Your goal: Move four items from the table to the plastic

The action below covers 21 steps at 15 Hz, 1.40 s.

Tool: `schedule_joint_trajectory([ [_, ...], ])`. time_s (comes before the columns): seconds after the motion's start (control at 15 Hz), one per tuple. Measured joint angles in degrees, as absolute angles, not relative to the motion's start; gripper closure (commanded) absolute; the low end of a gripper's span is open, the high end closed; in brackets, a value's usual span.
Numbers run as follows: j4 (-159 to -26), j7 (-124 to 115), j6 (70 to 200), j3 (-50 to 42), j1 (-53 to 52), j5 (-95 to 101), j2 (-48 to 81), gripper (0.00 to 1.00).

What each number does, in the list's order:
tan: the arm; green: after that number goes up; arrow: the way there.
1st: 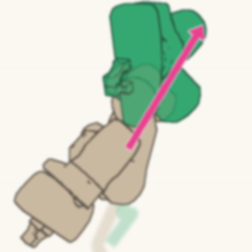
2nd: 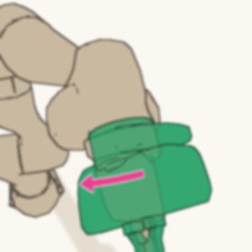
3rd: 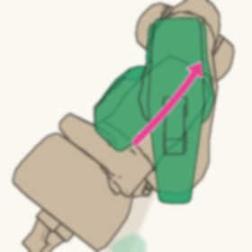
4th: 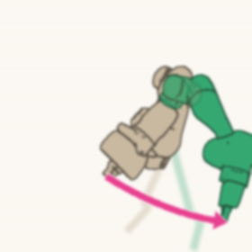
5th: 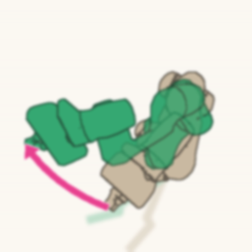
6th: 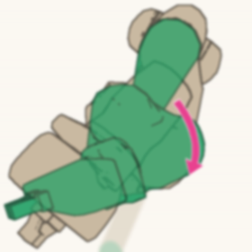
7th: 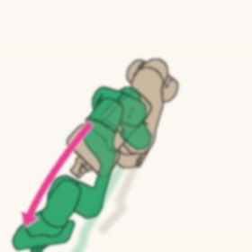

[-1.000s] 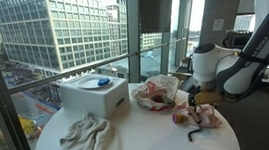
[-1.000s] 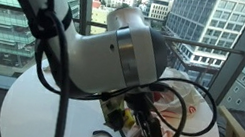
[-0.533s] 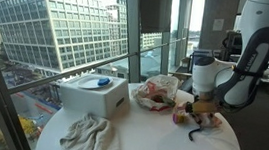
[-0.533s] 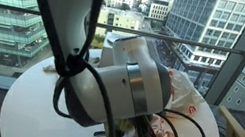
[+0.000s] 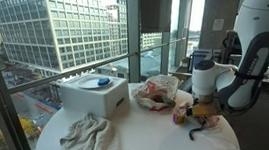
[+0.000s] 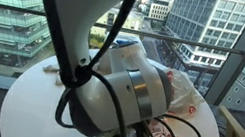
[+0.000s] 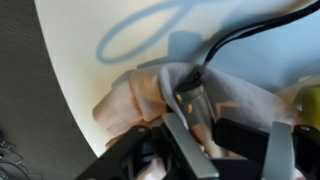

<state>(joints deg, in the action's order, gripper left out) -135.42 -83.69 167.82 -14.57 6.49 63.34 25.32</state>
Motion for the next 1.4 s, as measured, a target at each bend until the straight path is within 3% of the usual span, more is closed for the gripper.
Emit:
schedule_joint_trajectory([
  [0.2, -136.05, -83.82, 167.73, -14.67, 6.29, 63.67, 24.56, 1.0],
  [0.87, -140.55, -82.95, 160.7, -11.12, 3.44, 62.73, 10.33, 0.96],
  [1.4, -130.97, -82.36, 149.6, -6.06, -1.34, 60.16, 6.44, 0.96],
])
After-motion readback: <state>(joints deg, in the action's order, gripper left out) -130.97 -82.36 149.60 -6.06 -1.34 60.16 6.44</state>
